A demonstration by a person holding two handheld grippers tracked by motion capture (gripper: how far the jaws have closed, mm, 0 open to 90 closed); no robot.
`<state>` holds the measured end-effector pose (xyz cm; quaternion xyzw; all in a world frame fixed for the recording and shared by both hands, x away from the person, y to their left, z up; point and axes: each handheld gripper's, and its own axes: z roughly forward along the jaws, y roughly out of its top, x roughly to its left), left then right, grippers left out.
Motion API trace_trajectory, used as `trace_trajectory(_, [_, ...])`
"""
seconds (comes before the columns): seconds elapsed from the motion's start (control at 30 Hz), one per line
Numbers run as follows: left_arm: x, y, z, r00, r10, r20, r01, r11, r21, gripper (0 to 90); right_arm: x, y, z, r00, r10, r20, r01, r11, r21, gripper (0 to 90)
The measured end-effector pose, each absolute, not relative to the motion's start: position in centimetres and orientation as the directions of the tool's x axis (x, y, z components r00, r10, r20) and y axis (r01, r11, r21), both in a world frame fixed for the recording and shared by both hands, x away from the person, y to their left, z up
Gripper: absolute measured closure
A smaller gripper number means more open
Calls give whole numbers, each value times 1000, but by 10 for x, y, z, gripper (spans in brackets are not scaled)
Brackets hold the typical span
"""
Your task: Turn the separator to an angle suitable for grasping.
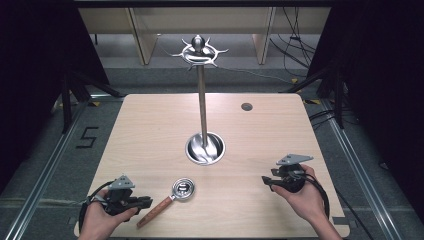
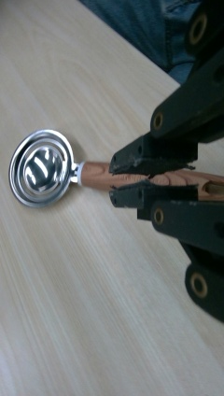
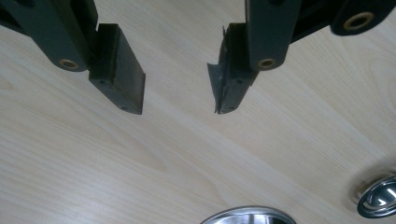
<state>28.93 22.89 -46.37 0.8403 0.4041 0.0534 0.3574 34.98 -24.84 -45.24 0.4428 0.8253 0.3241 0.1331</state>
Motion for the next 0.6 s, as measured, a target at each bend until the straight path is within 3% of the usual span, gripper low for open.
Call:
trace_trajectory(0.03, [287, 225, -463, 683, 708, -180, 619, -430, 657, 889, 349, -245, -455, -545, 833, 96, 650, 348, 676, 527])
trace_trajectory(0.13, [282, 210, -460, 734, 664, -143, 570, -488, 661, 891, 350, -248, -451, -562, 821, 95, 662, 379, 647, 526])
trace_trajectory(0.27, [286, 191, -465, 812, 559, -171, 559, -658, 504, 891, 352, -246, -455, -565, 820, 86, 639, 369, 675, 524])
trace_trajectory(0.37, [286, 178, -466, 817, 561, -133, 551, -692, 467, 892, 352, -245, -455, -566, 820, 85, 632, 365, 684, 521])
trace_trajectory(0.47, [289, 175, -469, 800, 581, -147, 583, -697, 417, 892, 353, -249, -455, -594, 802, 62, 614, 402, 679, 519])
trace_trajectory(0.6, [293, 181, -475, 799, 580, -162, 599, -742, 301, 892, 352, -249, -454, -566, 820, 84, 643, 375, 667, 518])
